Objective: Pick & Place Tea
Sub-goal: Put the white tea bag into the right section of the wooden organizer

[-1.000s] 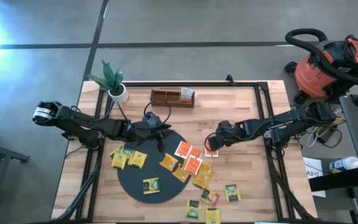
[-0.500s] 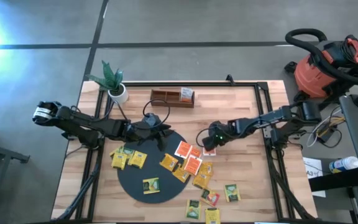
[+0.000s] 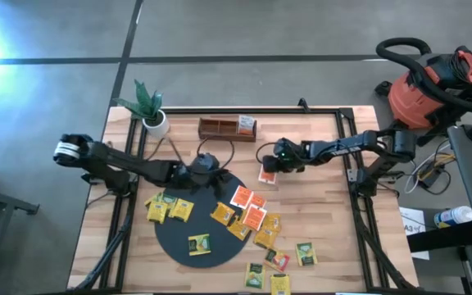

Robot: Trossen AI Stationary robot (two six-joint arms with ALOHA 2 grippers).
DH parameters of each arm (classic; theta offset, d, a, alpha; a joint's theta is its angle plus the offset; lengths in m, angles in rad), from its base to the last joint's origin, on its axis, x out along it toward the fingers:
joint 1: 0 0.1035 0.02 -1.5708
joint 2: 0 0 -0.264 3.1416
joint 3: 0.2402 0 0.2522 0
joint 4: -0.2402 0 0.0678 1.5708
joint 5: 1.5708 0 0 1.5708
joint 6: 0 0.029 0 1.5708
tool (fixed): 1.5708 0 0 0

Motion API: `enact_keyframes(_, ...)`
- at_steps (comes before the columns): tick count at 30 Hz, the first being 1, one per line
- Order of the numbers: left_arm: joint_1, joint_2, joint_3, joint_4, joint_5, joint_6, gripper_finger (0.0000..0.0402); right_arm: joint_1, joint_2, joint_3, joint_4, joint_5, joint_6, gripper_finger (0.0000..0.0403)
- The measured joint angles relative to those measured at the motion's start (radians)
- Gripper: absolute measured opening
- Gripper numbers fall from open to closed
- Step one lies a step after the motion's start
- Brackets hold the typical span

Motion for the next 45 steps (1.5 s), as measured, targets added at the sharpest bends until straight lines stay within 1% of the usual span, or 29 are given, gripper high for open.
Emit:
enact_keyframes(4,0.081,0.122,0.0,0.113,0.203,-0.171,0.0142,-0.001,0.015,0.001,0.03,-0.019,0.0,0.0122)
enact_keyframes(7,0.145,0.203,0.004,0.238,0.333,-0.282,0.0142,0.003,0.016,0.001,0.034,-0.027,-0.001,0.0123)
enact_keyframes(10,0.198,0.268,0.019,0.319,0.396,-0.35,0.0142,0.003,0.012,0.0,0.033,-0.032,-0.006,0.0122)
enact_keyframes(14,0.245,0.349,0.052,0.321,0.476,-0.411,0.0142,0.003,0.011,-0.001,0.04,-0.034,-0.002,0.012)
enact_keyframes(17,0.254,0.408,0.09,0.321,0.529,-0.417,0.0142,0.004,0.017,-0.001,0.068,-0.035,0.017,0.012)
enact_keyframes(23,0.253,0.507,0.172,0.32,0.537,-0.417,0.0142,0.004,0.031,-0.002,0.114,-0.035,0.049,0.012)
enact_keyframes(28,0.253,0.554,0.222,0.3,0.537,-0.406,0.0142,0.004,0.054,-0.001,0.138,-0.051,0.056,0.0118)
enact_keyframes(36,0.254,0.538,0.223,0.203,0.502,-0.379,0.0142,0.003,0.081,0.002,0.148,-0.066,0.053,0.0118)
enact_keyframes(45,0.254,0.538,0.232,0.191,0.503,-0.378,0.0142,0.004,0.093,0.0,0.203,-0.071,0.072,0.0118)
